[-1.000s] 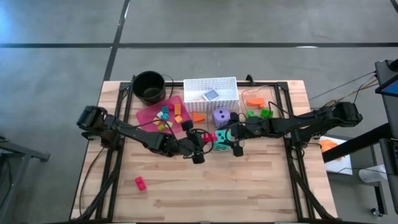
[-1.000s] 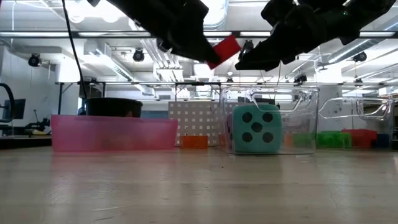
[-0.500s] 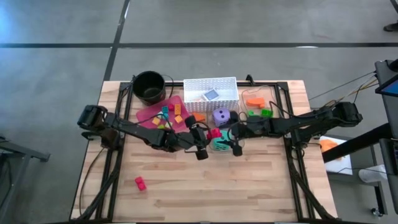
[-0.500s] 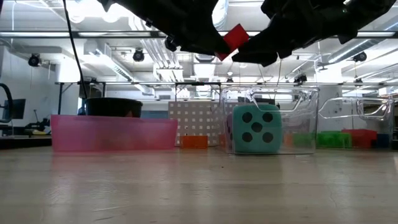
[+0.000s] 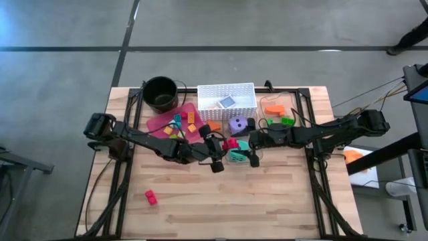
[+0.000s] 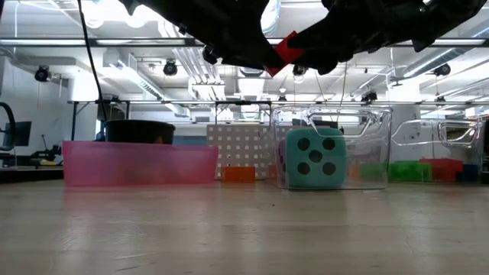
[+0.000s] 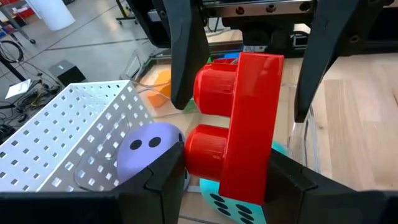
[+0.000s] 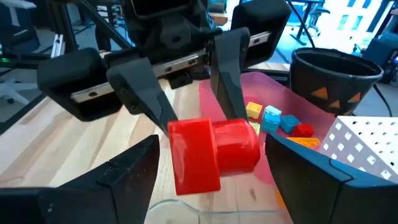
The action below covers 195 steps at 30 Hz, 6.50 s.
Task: Pick & Place Toys
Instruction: Put the bottom large red game piece into the top transparent bin
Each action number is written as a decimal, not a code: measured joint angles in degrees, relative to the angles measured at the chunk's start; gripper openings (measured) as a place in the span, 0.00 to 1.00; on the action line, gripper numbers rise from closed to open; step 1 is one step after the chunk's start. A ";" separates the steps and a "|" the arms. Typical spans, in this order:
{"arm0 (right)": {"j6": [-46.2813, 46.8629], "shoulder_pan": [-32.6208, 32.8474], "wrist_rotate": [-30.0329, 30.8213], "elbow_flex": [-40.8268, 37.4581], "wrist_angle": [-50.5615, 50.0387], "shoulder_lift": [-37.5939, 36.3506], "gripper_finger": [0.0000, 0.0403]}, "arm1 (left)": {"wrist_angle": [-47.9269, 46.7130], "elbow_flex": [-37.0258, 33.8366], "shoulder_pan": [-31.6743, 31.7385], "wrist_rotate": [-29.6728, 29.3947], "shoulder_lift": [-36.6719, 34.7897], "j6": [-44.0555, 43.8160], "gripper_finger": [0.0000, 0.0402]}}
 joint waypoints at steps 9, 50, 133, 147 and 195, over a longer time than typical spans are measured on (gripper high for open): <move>-0.02 -0.01 0.00 0.00 2.91 0.00 0.73 | 0.06 0.00 0.00 0.00 0.00 0.00 0.41; -0.43 -0.01 1.12 0.90 3.92 3.04 0.73 | 3.05 -0.31 0.42 0.00 0.00 1.95 0.41; 17.52 0.73 -6.22 21.21 -38.82 17.23 0.08 | -0.62 -0.31 0.96 -0.04 -0.37 2.78 0.41; 13.76 0.65 -5.96 21.20 -38.38 16.31 0.03 | -0.56 -0.31 0.96 -0.04 -0.37 2.80 0.41; 22.67 -26.95 22.86 11.08 -85.67 -16.94 0.03 | -0.45 -0.26 0.92 -0.02 -0.37 2.62 0.41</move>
